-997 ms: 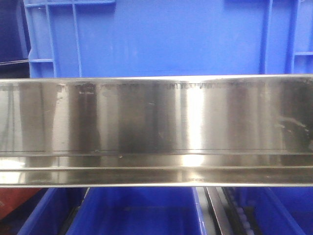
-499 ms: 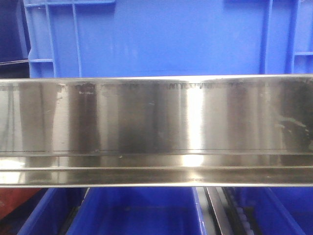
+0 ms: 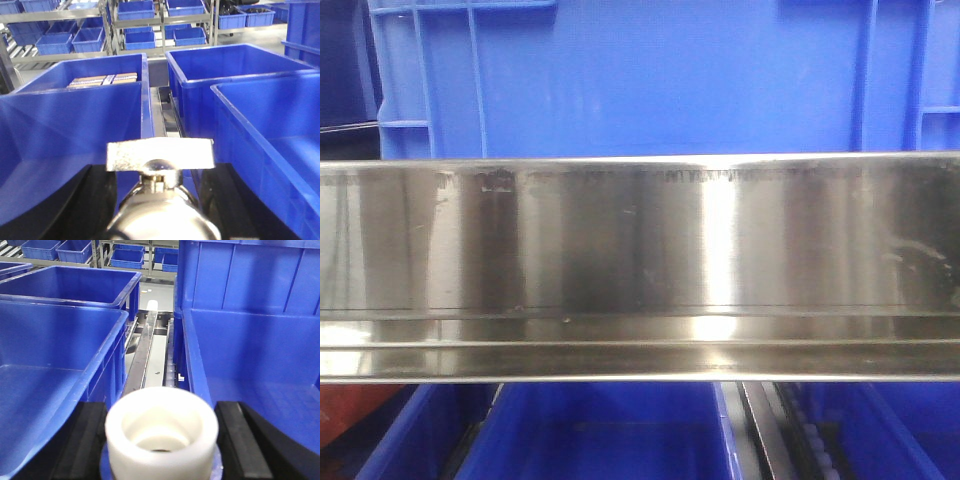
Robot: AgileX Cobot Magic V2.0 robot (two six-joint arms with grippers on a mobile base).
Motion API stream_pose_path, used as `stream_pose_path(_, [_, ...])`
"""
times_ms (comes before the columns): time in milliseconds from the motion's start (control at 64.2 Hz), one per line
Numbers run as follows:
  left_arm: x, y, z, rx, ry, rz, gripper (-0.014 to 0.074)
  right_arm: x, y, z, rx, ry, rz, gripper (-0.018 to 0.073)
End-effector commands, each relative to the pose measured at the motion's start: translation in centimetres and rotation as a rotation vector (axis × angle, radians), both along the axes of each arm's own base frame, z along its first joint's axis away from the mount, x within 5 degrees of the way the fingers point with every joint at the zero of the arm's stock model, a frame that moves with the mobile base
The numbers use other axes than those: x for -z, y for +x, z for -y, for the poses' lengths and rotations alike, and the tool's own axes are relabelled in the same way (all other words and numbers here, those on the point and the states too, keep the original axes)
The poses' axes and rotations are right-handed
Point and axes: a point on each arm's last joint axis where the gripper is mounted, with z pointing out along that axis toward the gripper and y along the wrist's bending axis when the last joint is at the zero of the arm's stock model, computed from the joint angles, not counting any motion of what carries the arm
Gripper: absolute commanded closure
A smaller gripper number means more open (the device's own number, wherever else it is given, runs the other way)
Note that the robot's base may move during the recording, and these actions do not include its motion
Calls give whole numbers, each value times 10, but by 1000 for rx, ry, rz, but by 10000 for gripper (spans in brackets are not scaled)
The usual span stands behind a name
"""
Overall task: Place valve from conveyor to right shelf box
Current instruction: 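Move both held valves over a blue bin on the shelf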
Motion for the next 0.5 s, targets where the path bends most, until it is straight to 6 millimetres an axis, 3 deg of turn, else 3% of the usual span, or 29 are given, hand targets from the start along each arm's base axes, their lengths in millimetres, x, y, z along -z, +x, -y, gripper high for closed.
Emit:
stream_pose_path(0, [-8, -2, 1, 8, -6, 71, 708, -14, -4, 1, 5, 5, 105, 712])
stream_pose_path(109, [-12, -3, 1, 7, -6, 98, 708, -15, -4, 1, 5, 5, 106, 712])
stream_pose_path(265, [-32, 10, 4, 32, -10, 81, 708, -38, 1, -2, -15, 11, 145, 712])
stream_pose_path(483, [-69, 54, 34, 203, -13, 7, 708, -76, 31, -30, -157, 25, 167, 712])
